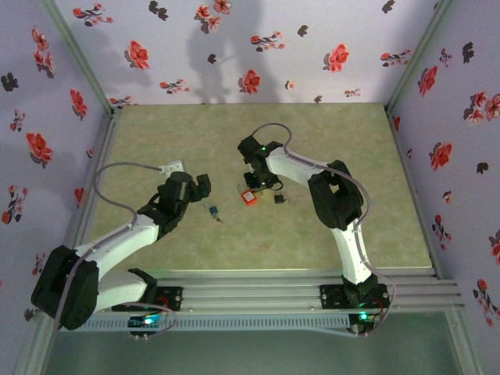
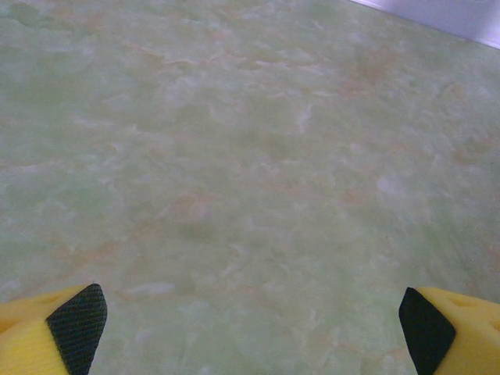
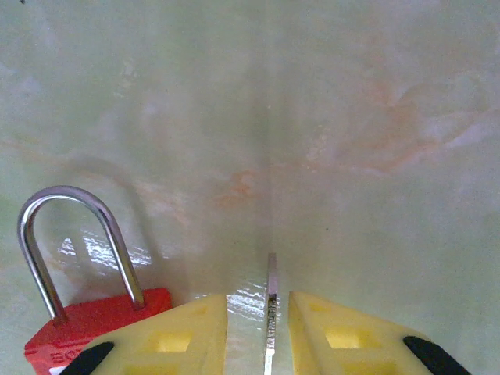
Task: Lock with the key
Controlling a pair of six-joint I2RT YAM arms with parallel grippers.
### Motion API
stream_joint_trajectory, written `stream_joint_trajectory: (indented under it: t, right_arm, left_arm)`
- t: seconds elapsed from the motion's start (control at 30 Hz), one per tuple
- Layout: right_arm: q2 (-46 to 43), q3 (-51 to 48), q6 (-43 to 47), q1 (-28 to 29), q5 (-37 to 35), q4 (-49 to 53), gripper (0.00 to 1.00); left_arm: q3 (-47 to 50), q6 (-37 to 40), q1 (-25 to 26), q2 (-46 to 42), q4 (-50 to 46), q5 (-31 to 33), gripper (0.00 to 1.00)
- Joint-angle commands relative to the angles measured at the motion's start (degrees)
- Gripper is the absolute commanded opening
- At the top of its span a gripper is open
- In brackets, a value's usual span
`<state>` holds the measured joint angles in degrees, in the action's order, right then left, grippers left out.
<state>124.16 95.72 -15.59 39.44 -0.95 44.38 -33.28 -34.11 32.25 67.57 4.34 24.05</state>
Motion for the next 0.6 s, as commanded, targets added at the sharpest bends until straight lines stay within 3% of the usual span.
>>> stream_joint_trajectory:
  t: [0.0, 0.57]
  right_arm:
    - [-2.41, -0.19, -0.75, 0.63, 0.95, -0.09, 0.26]
    - [-3.14, -0.01, -0.84, 1.25, 0.77, 0.33, 0.27]
  left_arm:
    - [-1.65, -0.11, -0.08, 0.48, -0.58, 1.70, 1.00]
    - [-1.89, -0.06, -0.08, 0.60, -0.91, 1.69, 1.00]
